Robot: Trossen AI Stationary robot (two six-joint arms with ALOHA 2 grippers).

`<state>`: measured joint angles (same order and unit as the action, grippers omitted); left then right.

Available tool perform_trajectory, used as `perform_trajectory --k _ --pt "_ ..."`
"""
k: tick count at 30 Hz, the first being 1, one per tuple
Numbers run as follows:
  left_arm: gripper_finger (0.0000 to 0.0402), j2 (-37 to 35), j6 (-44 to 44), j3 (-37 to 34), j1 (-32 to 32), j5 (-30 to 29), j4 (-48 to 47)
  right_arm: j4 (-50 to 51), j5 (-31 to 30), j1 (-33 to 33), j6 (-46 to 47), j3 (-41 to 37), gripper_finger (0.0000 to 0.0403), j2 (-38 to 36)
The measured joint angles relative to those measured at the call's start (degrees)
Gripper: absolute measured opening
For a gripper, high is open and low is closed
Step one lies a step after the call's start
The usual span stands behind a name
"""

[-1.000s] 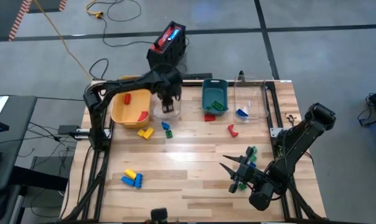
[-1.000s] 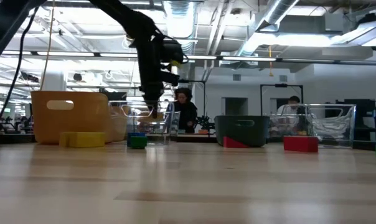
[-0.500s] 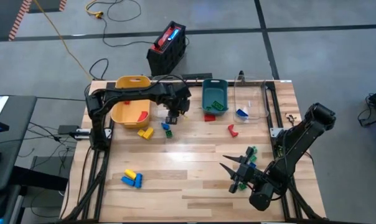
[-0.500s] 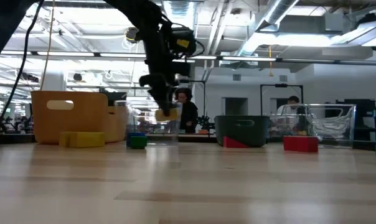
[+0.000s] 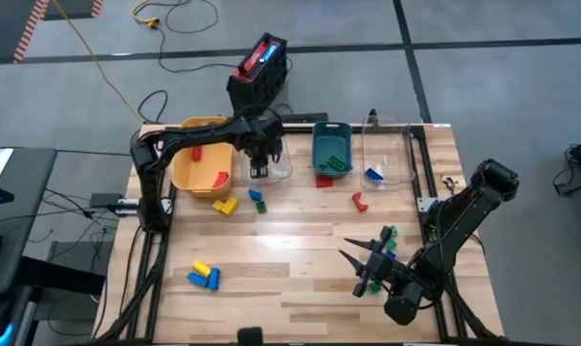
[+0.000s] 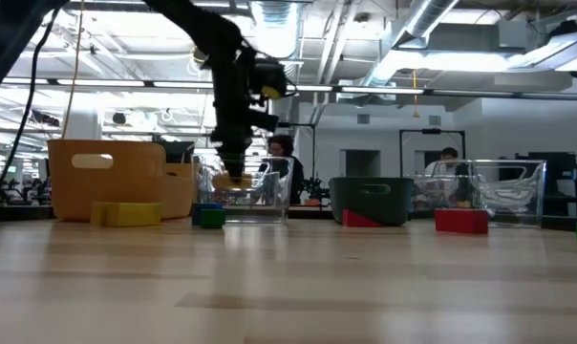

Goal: Sort blocks
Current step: Put the yellow block into the left transparent bin, then put the blue game piece into the right transparent bin

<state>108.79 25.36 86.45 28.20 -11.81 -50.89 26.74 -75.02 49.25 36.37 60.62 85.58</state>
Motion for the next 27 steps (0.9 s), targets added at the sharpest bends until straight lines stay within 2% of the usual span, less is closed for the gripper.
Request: perform_trajectory --k 7,14,17,21,27 --pt "0.0186 0.16 -2.45 -1.02 5.04 1.13 0.8 0.1 0.0 0.67 0.52 0.0 0.0159 0.0" --pt "0.023 0.13 0.03 -0.16 4.74 -0.15 0.88 0.56 -0.02 0.94 0.69 0.0 0.0159 0.0" --pt "0.0229 -1.95 1.17 0.73 1.82 -2.22 0.0 1.57 -1.33 2.38 0.66 -0.02 0.0159 -0.16" --pt "0.0218 -8.94 1.24 0.15 -4.28 -2.95 1.42 2.71 -4.98 5.38 0.74 -0.04 0.0159 -1.62" --pt "0.0211 -20.97 -2.71 -5.32 -16.04 -7.88 1.84 3.01 -6.14 6.53 2.91 -0.04 0.0159 -2.41"
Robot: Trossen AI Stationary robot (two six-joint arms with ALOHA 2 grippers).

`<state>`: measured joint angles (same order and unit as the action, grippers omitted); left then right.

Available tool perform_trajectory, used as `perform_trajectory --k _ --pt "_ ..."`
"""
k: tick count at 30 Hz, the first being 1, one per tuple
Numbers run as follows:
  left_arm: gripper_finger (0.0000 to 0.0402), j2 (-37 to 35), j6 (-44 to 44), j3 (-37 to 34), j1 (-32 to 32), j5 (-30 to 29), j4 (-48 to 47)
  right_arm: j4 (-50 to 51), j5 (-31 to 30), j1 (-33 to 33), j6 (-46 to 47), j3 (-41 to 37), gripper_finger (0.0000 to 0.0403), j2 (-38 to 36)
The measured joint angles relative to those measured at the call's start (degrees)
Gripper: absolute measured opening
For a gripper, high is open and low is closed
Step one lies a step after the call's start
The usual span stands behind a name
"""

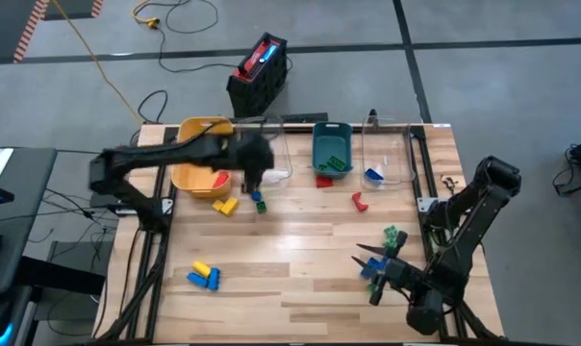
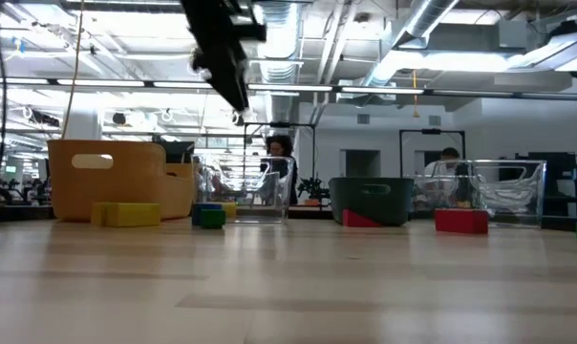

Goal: Sort blocks
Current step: Put the blue game piece into the right transparent bin

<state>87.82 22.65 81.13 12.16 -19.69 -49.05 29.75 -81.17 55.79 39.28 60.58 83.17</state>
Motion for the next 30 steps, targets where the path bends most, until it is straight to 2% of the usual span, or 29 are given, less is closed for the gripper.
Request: perform_trajectory --k 5,10,16,18,24,30 --pt "0.021 -6.9 -8.26 -9.19 -9.53 -5.2 -0.3 -0.23 0.02 -0.53 1.28 0.0 0.0159 2.38" --pt "0.021 -11.19 -20.05 -17.32 -18.92 -7.42 -0.57 -0.54 0.46 -0.61 2.75 0.02 0.0159 2.41" --pt "0.021 -11.11 -37.06 -20.66 -26.25 -9.92 -5.9 -1.06 1.36 -1.15 3.0 0.01 0.0159 2.43" --pt "0.021 -10.14 -41.9 -20.66 -27.96 -7.87 -8.02 -1.66 1.65 -1.6 2.99 0.01 0.0159 2.43" --pt "0.021 -7.15 -48.86 -20.71 -34.8 5.94 -12.92 -1.55 4.06 -2.75 3.26 0.02 0.0159 2.43" --pt "0.021 -3.88 -53.61 -20.49 -36.21 7.52 -14.21 -0.88 5.38 -3.93 2.98 0.02 0.0159 2.43"
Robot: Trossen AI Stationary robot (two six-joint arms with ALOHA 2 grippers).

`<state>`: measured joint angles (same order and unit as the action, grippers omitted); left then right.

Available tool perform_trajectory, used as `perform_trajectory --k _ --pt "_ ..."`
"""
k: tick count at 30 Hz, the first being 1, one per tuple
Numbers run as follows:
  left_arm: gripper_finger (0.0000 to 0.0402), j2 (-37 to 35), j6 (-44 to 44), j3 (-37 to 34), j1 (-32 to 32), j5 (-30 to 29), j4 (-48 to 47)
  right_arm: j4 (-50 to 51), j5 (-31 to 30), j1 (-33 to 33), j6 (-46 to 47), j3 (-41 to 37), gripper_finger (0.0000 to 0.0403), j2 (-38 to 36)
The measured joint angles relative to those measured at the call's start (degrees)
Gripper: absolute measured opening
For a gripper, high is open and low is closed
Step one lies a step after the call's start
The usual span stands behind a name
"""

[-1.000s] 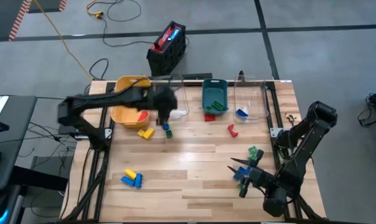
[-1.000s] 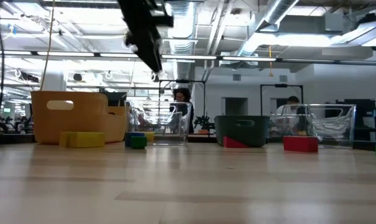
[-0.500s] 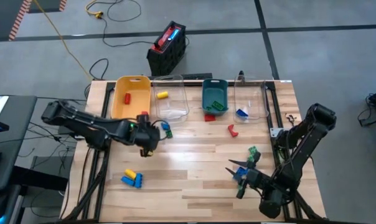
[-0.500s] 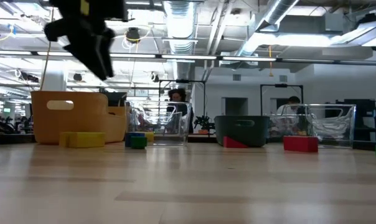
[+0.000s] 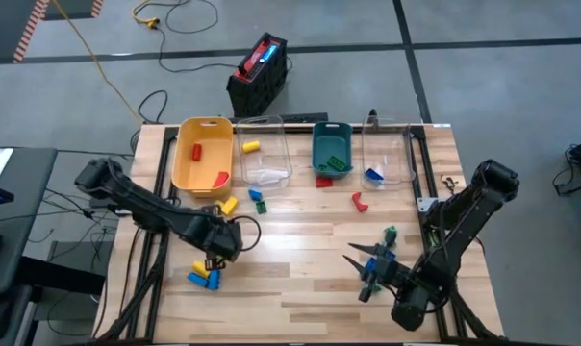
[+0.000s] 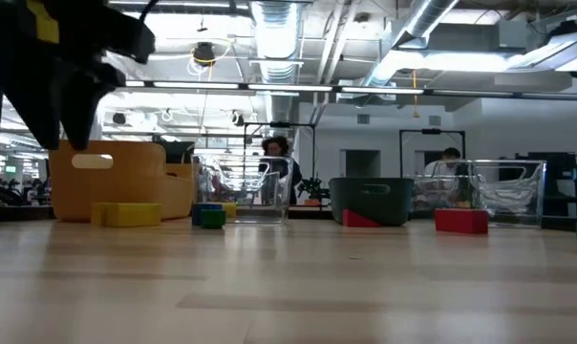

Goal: Sort blocks
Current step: Put the blue game piece into the right transparent bin

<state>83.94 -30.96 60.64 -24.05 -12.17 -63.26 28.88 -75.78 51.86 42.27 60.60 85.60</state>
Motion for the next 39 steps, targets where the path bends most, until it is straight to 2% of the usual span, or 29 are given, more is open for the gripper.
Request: perform_trajectory --k 3,8,12,17,20,24,29,39 --pt "0.021 1.25 -0.91 0.07 -2.19 1.96 -2.38 -0.65 1.6 -0.67 -0.05 0.0 0.0159 0.0" --pt "0.021 1.1 -4.71 0.07 -11.01 4.49 -6.18 -1.03 4.15 -1.01 1.08 0.0 0.0159 0.0" --pt "0.021 1.12 -9.91 0.11 -18.17 5.28 -3.69 -0.82 4.13 -1.03 1.24 0.0 0.0159 0.0" --pt "0.021 3.01 -15.51 0.04 -24.26 10.82 1.38 -0.63 4.08 -1.76 1.26 0.0 0.0159 0.0" --pt "0.021 5.02 -16.88 0.04 -26.99 10.6 1.47 -0.65 4.08 -1.82 1.26 0.0 0.0159 0.0" --pt "0.021 8.97 -16.06 0.04 -28.89 10.26 1.12 -1.48 4.08 -1.77 1.32 0.0 0.0159 0.0" --pt "0.021 12.86 -15.32 0.04 -29.29 6.95 1.0 -1.96 4.08 -1.75 1.41 0.0 0.0159 0.0" --pt "0.021 17.05 -13.72 -0.2 -29.29 7.0 3.96 -1.99 4.06 -1.43 1.39 0.0 0.0159 0.0"
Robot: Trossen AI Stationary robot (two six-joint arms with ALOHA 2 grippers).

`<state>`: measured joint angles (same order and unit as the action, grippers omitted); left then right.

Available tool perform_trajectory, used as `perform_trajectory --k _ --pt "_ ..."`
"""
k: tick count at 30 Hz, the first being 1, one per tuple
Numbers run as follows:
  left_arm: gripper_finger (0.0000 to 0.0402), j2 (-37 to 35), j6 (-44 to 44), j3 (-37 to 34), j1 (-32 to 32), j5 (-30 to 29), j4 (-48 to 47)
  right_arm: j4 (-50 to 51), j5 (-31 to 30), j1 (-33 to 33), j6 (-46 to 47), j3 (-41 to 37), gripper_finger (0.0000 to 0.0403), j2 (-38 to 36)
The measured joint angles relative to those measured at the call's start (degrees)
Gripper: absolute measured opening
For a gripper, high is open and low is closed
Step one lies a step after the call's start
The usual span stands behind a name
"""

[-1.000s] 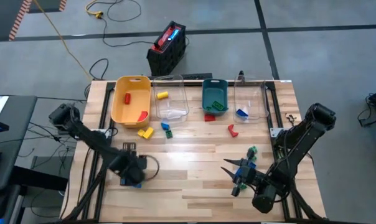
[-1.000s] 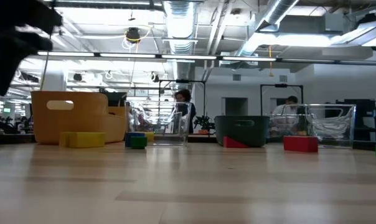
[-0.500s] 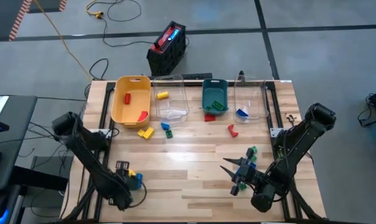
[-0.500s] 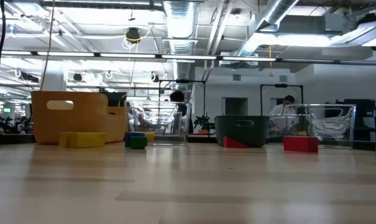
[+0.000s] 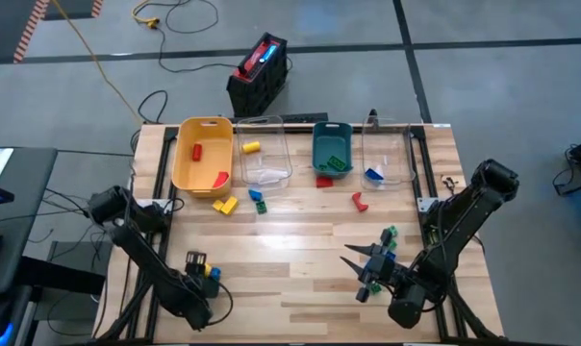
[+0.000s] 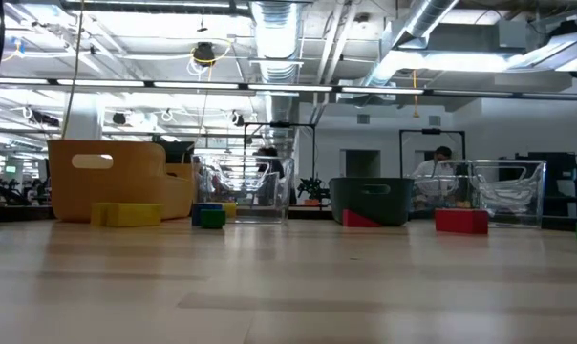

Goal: Sort blocks
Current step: Put the blue game piece into the right transparent bin

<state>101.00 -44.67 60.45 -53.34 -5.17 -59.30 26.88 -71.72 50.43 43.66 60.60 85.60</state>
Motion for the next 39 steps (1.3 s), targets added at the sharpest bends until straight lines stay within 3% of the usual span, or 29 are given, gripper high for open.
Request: perform_trajectory --k 6,13,19,24,28,33,36,39 --pt "0.0179 0.41 -0.73 -1.05 0.0 -0.17 0.89 -0.12 -0.02 0.2 -0.02 0.0 0.0159 0.0" --pt "0.0082 0.43 -1.02 -1.49 -0.04 -1.15 0.92 -0.14 -0.02 0.2 -0.04 0.0 0.0159 0.0" --pt "0.0082 -0.67 -2.1 -1.89 0.01 -1.2 -3.76 -0.18 -0.02 0.2 -0.04 0.0 0.0159 0.0" --pt "0.0082 -6.99 -5.09 -1.68 0.17 -1.11 -7.16 -0.14 -0.02 0.16 -0.07 0.0 0.0159 0.0" --pt "0.0082 -14.28 -7.87 -0.3 1.29 -7.8 -11.41 -0.12 -0.04 -0.05 -0.08 0.0 0.0159 0.0" --pt "0.0082 -24.56 -8.71 0.04 8.11 -18.36 -15.1 0.11 0.07 -1.75 -0.09 0.0 0.0159 0.0" --pt "0.0082 -28.37 -2.3 0.04 14.81 -22.52 -12.9 1.22 2.17 -3.08 0.02 0.0 0.0159 0.0" --pt "0.0082 -29.19 9.06 0.04 22.5 -22.96 -5.95 2.91 3.68 -4.11 0.26 0.0 0.0159 0.02"
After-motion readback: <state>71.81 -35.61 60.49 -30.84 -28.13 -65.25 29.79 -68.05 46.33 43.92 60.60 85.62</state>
